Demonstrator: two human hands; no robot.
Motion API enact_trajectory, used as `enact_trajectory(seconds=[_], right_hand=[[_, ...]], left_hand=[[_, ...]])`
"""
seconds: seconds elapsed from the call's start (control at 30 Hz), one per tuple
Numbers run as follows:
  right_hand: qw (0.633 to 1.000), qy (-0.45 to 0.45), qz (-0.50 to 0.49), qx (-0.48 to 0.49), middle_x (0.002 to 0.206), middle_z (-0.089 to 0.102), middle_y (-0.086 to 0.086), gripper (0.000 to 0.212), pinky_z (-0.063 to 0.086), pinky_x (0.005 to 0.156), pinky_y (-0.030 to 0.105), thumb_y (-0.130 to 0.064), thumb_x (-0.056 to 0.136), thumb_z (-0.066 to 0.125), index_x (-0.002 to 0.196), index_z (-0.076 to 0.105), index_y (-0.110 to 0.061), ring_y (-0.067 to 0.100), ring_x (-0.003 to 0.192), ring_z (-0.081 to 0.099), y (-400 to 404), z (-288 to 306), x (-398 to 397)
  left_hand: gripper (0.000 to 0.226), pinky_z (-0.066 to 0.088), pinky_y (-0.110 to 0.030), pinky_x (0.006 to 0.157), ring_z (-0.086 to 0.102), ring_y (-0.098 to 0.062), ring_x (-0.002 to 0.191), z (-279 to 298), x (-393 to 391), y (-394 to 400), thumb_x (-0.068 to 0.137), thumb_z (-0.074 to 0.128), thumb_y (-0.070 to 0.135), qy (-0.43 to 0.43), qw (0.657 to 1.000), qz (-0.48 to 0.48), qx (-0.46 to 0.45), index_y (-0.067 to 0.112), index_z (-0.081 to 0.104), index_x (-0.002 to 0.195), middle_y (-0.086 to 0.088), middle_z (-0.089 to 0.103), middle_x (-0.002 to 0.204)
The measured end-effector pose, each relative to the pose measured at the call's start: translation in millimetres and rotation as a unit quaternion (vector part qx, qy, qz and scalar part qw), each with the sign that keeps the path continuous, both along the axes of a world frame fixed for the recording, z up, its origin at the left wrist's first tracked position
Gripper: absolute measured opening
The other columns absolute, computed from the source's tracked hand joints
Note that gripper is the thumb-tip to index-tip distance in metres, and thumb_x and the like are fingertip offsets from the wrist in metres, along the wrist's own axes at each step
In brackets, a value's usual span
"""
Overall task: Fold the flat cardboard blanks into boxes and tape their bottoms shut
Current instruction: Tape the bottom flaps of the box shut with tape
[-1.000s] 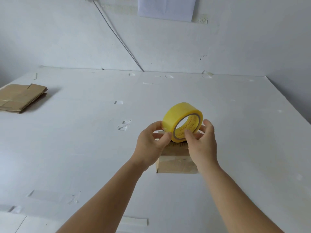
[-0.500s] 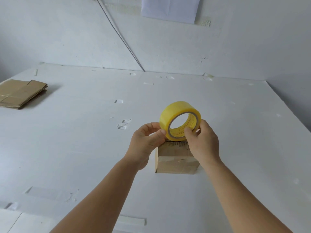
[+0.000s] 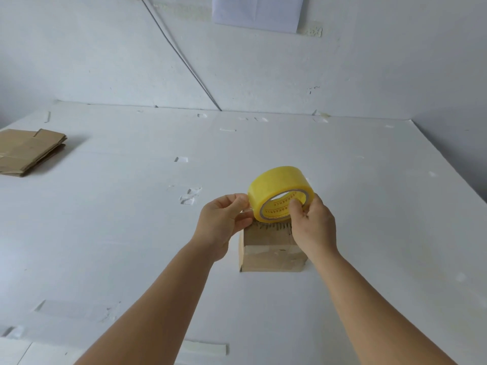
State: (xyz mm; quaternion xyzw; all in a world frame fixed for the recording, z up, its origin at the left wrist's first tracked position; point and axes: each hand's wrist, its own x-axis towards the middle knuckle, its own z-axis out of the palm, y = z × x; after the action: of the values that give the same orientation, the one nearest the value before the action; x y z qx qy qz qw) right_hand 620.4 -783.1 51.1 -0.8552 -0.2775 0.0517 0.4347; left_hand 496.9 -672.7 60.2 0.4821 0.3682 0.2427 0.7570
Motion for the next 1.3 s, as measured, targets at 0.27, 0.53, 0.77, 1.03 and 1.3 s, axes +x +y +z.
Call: enact_trajectory(seconds=[0.27,0.53,0.77,1.03,1.3], right_hand=[[1.000,-0.003,-0.027,-0.001,0.062,0.044,-0.004,0.028,0.030,0.053,0.030,-0.029,0.096,0.045,0.073,0.044,-0.012,0.018,0.063,0.043,1.8,5.5,9.5],[0.998,0.011,-0.027,0.050,0.070,0.049,-0.008,0.017,0.037,0.065,0.028,-0.023,0.097,0.045,0.107,0.052,-0.011,0.022,0.073,0.051,3.7,2.1,4.6],[0.999,0.004,0.015,0.036,0.113,0.062,0.002,0.043,0.044,0.085,0.032,-0.027,0.095,0.048,0.137,0.041,-0.022,0.023,0.103,0.058,4.9,-4.9,1.1],[0.995,0.020,0.023,0.091,0.063,0.053,-0.004,0.028,0.038,0.063,0.031,-0.024,0.095,0.041,0.122,0.043,-0.019,0.024,0.064,0.055,1.0,-5.7,-1.5],[0.983,0.076,0.148,0.076,0.078,0.056,-0.009,0.049,0.045,0.069,0.024,-0.014,0.089,0.051,0.133,0.040,-0.032,0.014,0.067,0.054,-4.2,-3.5,2.8]], left_hand=[[0.019,0.058,-0.031,0.077,0.071,-0.022,0.084,17.5,-0.2,5.0,0.100,0.042,0.012,0.026,0.996,-0.051,0.069,0.002,0.056,0.095,-0.010,0.064,0.097],[0.017,0.057,-0.029,0.080,0.066,-0.016,0.072,20.1,-1.9,4.5,0.097,0.046,0.007,0.037,0.996,-0.048,0.061,0.007,0.048,0.080,-0.007,0.056,0.077],[0.022,0.051,-0.024,0.066,0.058,-0.014,0.067,11.0,-6.8,-2.4,0.084,0.070,0.015,0.095,0.984,0.021,0.152,0.011,0.050,0.092,-0.007,0.062,0.081],[0.038,0.056,-0.029,0.081,0.068,-0.018,0.076,6.3,-9.2,-11.9,0.089,0.063,0.010,0.058,0.998,0.024,0.023,0.003,0.043,0.120,-0.015,0.066,0.091],[0.046,0.058,-0.024,0.064,0.069,-0.021,0.076,3.5,-7.7,0.2,0.087,0.067,0.008,0.059,0.998,0.013,-0.018,-0.006,0.047,0.126,-0.015,0.066,0.087]])
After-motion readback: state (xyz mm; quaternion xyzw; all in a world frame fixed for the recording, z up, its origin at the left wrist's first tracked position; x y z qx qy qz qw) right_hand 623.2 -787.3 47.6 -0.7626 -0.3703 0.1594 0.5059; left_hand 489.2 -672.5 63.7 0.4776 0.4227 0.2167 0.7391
